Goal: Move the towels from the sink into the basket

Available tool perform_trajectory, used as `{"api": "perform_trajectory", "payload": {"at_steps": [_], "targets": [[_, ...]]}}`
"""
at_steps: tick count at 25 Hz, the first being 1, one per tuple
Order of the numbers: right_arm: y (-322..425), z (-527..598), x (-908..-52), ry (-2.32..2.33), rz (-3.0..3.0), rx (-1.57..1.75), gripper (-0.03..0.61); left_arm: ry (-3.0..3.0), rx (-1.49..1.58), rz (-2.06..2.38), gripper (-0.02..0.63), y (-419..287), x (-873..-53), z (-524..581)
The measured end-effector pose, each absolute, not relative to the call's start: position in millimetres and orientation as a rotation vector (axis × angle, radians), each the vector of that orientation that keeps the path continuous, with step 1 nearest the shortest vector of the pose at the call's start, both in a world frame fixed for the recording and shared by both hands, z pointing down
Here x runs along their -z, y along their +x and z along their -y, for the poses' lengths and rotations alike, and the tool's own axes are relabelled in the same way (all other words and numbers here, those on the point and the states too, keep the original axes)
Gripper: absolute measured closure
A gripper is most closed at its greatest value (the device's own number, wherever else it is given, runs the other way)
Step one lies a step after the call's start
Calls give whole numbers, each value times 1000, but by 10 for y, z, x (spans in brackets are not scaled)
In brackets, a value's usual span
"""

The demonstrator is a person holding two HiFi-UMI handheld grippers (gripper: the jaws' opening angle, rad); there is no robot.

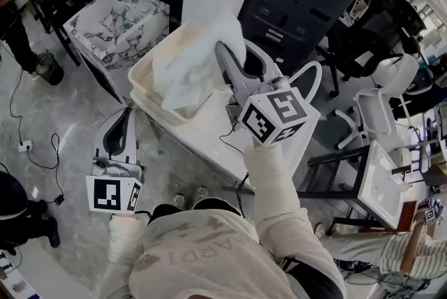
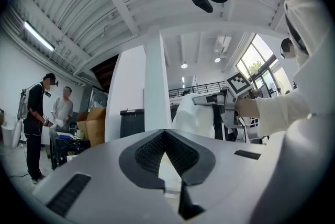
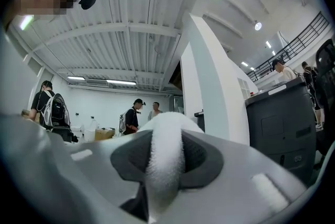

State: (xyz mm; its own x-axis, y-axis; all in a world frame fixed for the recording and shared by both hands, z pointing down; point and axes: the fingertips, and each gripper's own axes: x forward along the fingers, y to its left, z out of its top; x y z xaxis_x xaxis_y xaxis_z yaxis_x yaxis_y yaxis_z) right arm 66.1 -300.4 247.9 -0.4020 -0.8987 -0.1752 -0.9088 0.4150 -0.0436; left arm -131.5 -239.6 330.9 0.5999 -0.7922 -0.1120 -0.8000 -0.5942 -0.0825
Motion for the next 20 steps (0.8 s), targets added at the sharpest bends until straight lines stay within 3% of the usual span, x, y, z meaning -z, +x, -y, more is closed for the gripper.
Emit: {"api": "perform_trajectory", "payload": {"at_steps": [20], "targets": [[667,3580,-2975,-1564,-2579,34,465,-2655,-43,-1457,609,-1269,-3417,2487]]}}
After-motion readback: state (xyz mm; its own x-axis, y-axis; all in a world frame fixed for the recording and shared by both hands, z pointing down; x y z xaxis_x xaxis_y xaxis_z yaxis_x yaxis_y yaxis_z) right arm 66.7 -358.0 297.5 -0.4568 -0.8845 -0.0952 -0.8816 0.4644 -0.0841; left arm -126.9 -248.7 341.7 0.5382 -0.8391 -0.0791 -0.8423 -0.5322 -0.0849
